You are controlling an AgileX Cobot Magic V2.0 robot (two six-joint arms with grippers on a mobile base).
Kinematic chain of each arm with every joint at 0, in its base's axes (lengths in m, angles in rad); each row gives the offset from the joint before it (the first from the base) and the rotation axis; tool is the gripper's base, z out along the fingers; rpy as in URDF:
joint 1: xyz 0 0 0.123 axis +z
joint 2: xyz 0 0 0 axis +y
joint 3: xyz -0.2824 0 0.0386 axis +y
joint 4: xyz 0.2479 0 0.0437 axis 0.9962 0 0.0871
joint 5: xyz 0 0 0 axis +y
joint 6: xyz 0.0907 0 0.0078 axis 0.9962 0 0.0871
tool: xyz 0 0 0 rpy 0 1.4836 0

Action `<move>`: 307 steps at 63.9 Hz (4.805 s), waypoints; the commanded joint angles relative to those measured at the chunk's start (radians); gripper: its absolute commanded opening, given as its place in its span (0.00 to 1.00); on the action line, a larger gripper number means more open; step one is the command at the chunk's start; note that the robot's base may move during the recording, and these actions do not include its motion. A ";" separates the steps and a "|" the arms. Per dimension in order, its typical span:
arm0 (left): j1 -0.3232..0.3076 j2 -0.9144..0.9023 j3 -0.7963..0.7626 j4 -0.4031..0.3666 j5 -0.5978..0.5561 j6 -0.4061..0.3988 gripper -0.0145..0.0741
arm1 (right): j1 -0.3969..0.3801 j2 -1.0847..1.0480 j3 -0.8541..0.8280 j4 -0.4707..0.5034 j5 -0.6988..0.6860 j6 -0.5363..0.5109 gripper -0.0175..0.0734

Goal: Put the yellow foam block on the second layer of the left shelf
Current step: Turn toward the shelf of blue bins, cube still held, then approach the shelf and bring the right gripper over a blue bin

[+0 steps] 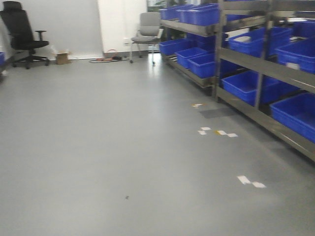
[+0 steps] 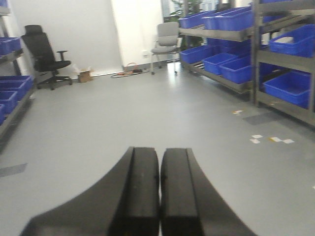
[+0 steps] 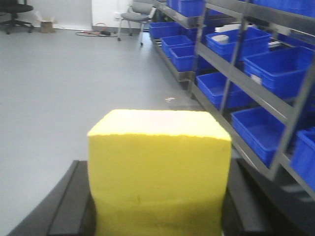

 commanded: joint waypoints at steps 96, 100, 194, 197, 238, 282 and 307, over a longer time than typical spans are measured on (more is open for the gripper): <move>-0.002 -0.020 0.023 -0.006 -0.082 -0.005 0.32 | -0.008 0.009 -0.027 -0.013 -0.091 -0.005 0.71; -0.002 -0.020 0.023 -0.006 -0.082 -0.005 0.32 | -0.008 0.009 -0.027 -0.013 -0.091 -0.005 0.71; -0.002 -0.018 0.023 -0.006 -0.082 -0.005 0.32 | -0.007 0.009 -0.027 -0.013 -0.091 -0.005 0.71; -0.002 -0.018 0.023 -0.006 -0.082 -0.005 0.32 | -0.007 0.009 -0.027 -0.013 -0.091 -0.005 0.71; -0.002 -0.018 0.023 -0.006 -0.082 -0.005 0.32 | -0.007 0.009 -0.027 -0.013 -0.091 -0.005 0.71; -0.002 -0.018 0.023 -0.006 -0.082 -0.005 0.32 | -0.007 0.009 -0.027 -0.013 -0.091 -0.005 0.71; -0.002 -0.018 0.023 -0.006 -0.082 -0.005 0.32 | -0.007 0.009 -0.027 -0.013 -0.091 -0.005 0.71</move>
